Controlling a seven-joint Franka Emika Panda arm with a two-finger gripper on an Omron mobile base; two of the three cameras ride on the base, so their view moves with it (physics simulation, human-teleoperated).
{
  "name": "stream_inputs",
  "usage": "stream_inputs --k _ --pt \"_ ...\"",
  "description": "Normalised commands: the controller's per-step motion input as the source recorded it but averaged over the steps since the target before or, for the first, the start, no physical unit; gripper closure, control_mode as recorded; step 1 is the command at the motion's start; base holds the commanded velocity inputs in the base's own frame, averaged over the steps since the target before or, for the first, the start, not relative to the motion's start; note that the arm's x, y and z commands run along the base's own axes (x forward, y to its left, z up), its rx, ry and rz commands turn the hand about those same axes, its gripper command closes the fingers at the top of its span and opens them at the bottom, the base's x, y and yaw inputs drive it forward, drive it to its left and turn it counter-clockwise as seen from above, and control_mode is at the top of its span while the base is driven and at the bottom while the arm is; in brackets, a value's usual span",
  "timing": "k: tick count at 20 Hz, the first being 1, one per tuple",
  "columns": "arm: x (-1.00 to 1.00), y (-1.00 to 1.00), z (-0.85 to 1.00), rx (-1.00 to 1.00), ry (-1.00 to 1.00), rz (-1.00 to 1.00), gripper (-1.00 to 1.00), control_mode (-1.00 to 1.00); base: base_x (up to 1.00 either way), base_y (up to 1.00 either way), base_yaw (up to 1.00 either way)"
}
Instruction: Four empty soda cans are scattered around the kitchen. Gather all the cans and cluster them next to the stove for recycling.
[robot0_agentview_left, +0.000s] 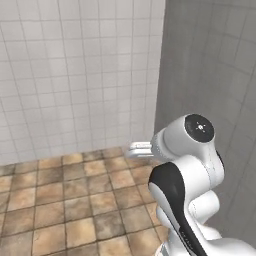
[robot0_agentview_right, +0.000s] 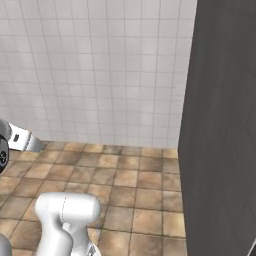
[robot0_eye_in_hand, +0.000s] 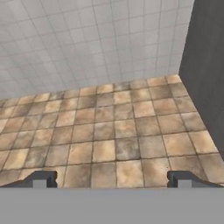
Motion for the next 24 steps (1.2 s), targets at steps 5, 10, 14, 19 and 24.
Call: stream_inputs --k 5,10,14,19,24 --pt "0.00 0.00 0.00 0.00 0.00 0.00 -1.00 1.00 0.84 0.00 0.26" --pt "0.00 0.00 0.00 0.00 0.00 0.00 -1.00 1.00 0.70 0.04 0.29" --pt "0.00 0.00 0.00 0.00 0.00 0.00 -1.00 1.00 0.67 0.09 0.30" --pt "0.00 0.00 0.00 0.00 0.00 0.00 -1.00 1.00 0.64 0.04 0.31" --pt "0.00 0.00 0.00 0.00 0.00 0.00 -1.00 1.00 0.61 0.00 0.31"
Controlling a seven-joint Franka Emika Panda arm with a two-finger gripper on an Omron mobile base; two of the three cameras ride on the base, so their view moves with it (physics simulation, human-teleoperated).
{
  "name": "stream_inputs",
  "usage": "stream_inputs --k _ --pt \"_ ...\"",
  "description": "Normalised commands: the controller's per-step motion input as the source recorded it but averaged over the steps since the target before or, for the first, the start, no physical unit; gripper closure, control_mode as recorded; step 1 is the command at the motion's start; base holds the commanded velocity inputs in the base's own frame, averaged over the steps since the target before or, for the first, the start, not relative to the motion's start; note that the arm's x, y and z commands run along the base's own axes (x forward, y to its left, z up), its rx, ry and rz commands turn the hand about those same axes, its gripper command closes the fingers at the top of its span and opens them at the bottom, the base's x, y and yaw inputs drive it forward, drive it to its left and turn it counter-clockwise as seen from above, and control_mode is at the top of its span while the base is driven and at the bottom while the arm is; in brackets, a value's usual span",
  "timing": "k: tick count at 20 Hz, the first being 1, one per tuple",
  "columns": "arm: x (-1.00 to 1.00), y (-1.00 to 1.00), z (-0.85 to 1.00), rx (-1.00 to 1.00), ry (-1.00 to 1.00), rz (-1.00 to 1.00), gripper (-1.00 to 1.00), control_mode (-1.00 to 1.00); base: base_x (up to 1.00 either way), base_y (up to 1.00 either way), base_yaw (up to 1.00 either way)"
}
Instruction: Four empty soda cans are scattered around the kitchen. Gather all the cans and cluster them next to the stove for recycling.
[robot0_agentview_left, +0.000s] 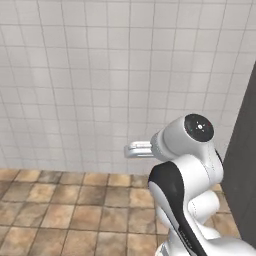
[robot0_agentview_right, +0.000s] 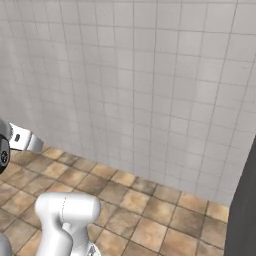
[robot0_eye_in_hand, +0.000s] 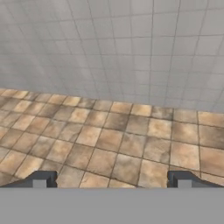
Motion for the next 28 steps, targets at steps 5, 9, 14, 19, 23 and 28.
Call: stream_inputs --k 5,9,14,19,23,28 --pt "0.00 0.00 0.00 0.00 0.00 0.00 -1.00 1.00 0.25 0.12 0.30" --pt "0.00 0.00 0.00 0.00 0.00 0.00 -1.00 1.00 0.03 0.16 0.30" --pt "0.00 0.00 0.00 0.00 0.00 0.00 -1.00 1.00 0.00 0.40 0.31" --pt "0.00 0.00 0.00 0.00 0.00 0.00 -1.00 1.00 0.00 0.42 0.36" --pt "0.00 0.00 0.00 0.00 0.00 0.00 -1.00 1.00 0.04 0.16 0.39" --pt "0.00 0.00 0.00 0.00 0.00 0.00 -1.00 1.00 0.31 0.00 0.41"
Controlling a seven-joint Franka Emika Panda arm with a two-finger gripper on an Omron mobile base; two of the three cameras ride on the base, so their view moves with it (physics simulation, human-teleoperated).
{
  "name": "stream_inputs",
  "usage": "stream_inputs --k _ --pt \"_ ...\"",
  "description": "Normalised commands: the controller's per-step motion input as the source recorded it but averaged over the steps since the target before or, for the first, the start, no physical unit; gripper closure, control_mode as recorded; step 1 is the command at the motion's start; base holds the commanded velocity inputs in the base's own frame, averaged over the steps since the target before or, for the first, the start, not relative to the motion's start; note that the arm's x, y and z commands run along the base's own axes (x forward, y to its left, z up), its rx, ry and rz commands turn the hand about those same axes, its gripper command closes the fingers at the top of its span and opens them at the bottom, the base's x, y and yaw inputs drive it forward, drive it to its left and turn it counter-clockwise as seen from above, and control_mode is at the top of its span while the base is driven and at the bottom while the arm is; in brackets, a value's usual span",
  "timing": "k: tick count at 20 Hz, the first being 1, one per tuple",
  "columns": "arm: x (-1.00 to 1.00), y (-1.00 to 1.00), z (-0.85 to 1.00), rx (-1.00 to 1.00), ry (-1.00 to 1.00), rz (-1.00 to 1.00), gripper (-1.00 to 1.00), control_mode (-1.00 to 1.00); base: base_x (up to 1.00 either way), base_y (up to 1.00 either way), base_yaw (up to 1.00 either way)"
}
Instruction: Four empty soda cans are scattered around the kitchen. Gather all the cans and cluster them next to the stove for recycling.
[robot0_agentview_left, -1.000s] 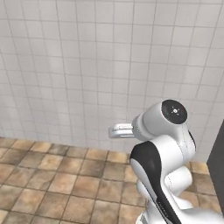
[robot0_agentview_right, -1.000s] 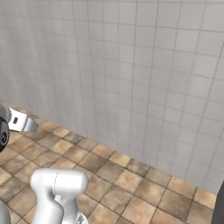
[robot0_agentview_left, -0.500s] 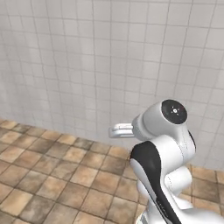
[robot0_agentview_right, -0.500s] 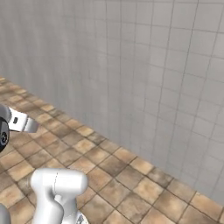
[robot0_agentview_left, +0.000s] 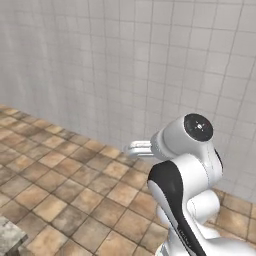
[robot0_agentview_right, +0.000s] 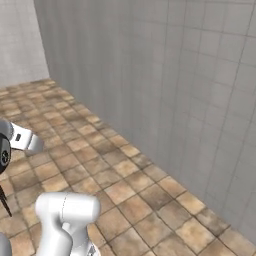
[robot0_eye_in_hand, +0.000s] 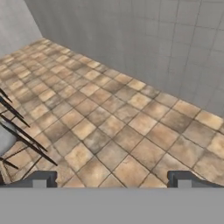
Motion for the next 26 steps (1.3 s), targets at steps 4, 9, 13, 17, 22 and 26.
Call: stream_inputs --k 4,9,13,17,22,26 --pt "0.00 0.00 0.00 0.00 0.00 0.00 -1.00 1.00 0.38 -0.11 0.43" --pt "0.00 0.00 0.00 0.00 0.00 0.00 -1.00 1.00 0.37 -0.36 0.43" --pt "0.00 0.00 0.00 0.00 0.00 0.00 -1.00 1.00 0.19 -0.71 0.41" --pt "0.00 0.00 0.00 0.00 0.00 0.00 -1.00 1.00 0.20 -0.80 0.38" --pt "0.00 0.00 0.00 0.00 0.00 0.00 -1.00 1.00 0.38 -0.71 0.15" --pt "0.00 0.00 0.00 0.00 0.00 0.00 -1.00 1.00 0.74 -0.69 0.06"
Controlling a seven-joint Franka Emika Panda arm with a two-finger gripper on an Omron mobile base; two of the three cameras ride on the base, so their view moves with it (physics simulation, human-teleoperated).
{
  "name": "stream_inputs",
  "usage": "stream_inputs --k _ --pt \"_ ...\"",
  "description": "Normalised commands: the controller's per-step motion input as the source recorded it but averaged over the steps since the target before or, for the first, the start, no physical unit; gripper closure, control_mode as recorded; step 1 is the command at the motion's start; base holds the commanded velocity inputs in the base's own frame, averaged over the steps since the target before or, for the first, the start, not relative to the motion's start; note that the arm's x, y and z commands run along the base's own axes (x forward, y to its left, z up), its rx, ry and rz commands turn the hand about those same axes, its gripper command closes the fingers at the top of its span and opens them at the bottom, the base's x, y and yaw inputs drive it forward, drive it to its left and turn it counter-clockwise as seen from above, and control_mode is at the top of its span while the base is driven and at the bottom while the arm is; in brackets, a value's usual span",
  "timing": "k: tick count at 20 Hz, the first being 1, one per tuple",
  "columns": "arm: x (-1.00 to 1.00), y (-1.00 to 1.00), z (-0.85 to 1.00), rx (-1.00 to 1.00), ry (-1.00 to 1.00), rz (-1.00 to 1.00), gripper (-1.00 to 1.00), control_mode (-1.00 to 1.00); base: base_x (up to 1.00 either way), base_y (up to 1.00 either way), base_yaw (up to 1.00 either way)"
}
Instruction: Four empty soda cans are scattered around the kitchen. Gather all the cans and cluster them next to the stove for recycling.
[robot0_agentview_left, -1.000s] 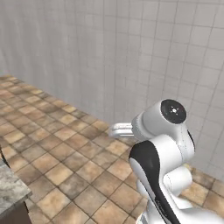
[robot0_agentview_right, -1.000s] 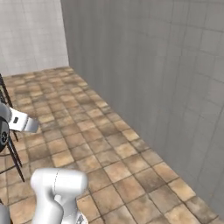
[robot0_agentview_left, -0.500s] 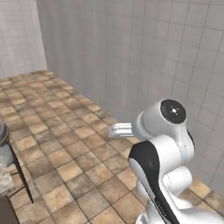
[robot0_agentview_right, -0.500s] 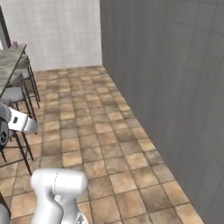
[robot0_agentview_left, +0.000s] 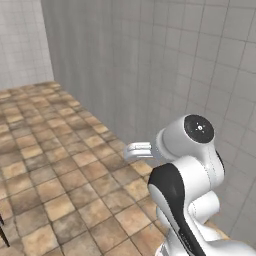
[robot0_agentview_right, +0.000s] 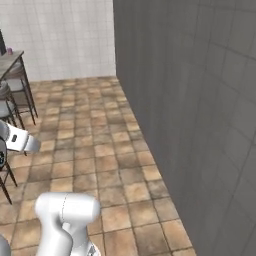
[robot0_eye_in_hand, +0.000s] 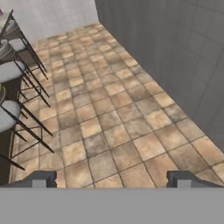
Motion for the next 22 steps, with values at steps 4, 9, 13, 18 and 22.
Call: stream_inputs --k 4,9,13,18,22 --pt "0.00 0.00 0.00 0.00 0.00 0.00 -1.00 1.00 0.96 -0.45 0.04" --pt "0.00 0.00 0.00 0.00 0.00 0.00 -1.00 1.00 1.00 -0.01 0.04" --pt "0.00 0.00 0.00 0.00 0.00 0.00 -1.00 1.00 0.94 0.00 0.25" --pt "0.00 0.00 0.00 0.00 0.00 0.00 -1.00 1.00 0.69 -0.02 0.37" --pt "0.00 0.00 0.00 0.00 0.00 0.00 -1.00 1.00 0.63 -0.16 0.41"
